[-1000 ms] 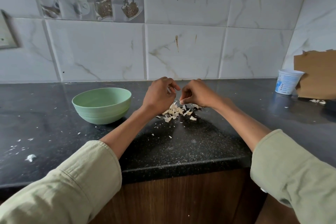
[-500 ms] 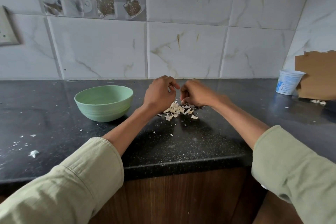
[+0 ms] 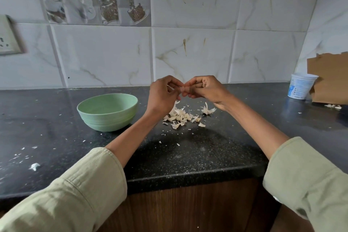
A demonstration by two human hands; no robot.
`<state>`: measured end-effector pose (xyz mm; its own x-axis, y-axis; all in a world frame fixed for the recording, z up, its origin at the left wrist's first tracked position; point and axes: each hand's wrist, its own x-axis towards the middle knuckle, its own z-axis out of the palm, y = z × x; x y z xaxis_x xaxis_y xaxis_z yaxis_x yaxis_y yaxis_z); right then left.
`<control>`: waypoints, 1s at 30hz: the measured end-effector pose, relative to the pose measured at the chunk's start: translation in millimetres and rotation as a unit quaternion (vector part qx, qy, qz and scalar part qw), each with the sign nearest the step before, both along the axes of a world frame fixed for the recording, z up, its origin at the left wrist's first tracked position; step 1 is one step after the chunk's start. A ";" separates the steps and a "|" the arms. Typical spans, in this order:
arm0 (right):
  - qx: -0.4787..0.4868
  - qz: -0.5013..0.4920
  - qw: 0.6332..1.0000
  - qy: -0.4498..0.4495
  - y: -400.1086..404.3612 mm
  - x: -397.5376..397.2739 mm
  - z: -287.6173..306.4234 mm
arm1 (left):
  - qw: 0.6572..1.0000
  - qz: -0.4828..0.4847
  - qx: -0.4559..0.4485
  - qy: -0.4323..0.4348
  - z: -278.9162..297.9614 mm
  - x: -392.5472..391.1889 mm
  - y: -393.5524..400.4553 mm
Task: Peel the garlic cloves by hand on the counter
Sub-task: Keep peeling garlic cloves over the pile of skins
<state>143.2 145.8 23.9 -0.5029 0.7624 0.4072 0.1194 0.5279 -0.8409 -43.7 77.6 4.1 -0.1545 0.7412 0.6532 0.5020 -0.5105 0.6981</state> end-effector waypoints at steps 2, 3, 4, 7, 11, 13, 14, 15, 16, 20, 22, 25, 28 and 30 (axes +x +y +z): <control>-0.009 0.011 1.000 0.010 0.0 0.1 2.0 | 1.000 -0.011 -0.001 -0.015 1.9 -0.9 -1.0; -0.016 0.016 1.000 0.017 -0.9 0.0 2.9 | 1.000 -0.018 -0.003 -0.023 2.2 -1.2 -1.1; -0.022 0.022 0.999 0.027 -1.6 0.0 3.7 | 0.999 -0.026 -0.006 -0.033 2.5 -1.2 -1.2; -0.020 0.040 0.998 0.035 -4.2 0.4 7.6 | 0.996 -0.052 -0.017 -0.072 3.5 -1.6 -1.4; 0.044 0.021 0.999 0.009 -5.3 1.0 9.9 | 0.979 -0.114 -0.062 -0.159 3.9 -5.6 0.6; 0.087 -0.005 0.996 -0.009 -7.2 1.1 10.8 | 0.966 -0.148 -0.085 -0.196 2.9 -7.1 2.7; 0.108 -0.018 0.994 -0.012 -8.2 0.6 11.3 | 0.960 -0.159 -0.093 -0.209 2.5 -7.8 3.9; 0.129 -0.030 0.991 -0.014 -9.4 0.6 12.0 | 0.956 -0.167 -0.099 -0.220 2.3 -8.1 4.9; 0.154 -0.042 0.987 -0.016 -9.9 -0.4 12.3 | 0.953 -0.172 -0.104 -0.228 2.2 -8.6 5.6; 0.244 -0.070 0.967 -0.030 -13.3 -4.9 13.3 | 0.949 -0.180 -0.104 -0.237 1.1 -9.0 6.9; 0.270 -0.069 0.960 -0.038 -15.7 -6.0 13.3 | 0.950 -0.179 -0.096 -0.238 0.1 -9.3 7.6; 0.270 -0.074 0.959 -0.037 -17.5 -4.8 14.5 | 0.950 -0.179 -0.088 -0.239 -1.0 -9.3 8.5; 0.261 -0.073 0.962 -0.036 -17.3 -3.7 14.9 | 0.954 -0.174 -0.085 -0.230 -1.3 -10.0 9.4; 0.264 -0.075 0.961 -0.038 -17.3 -3.8 14.8 | 0.956 -0.171 -0.083 -0.223 -1.2 -9.9 9.2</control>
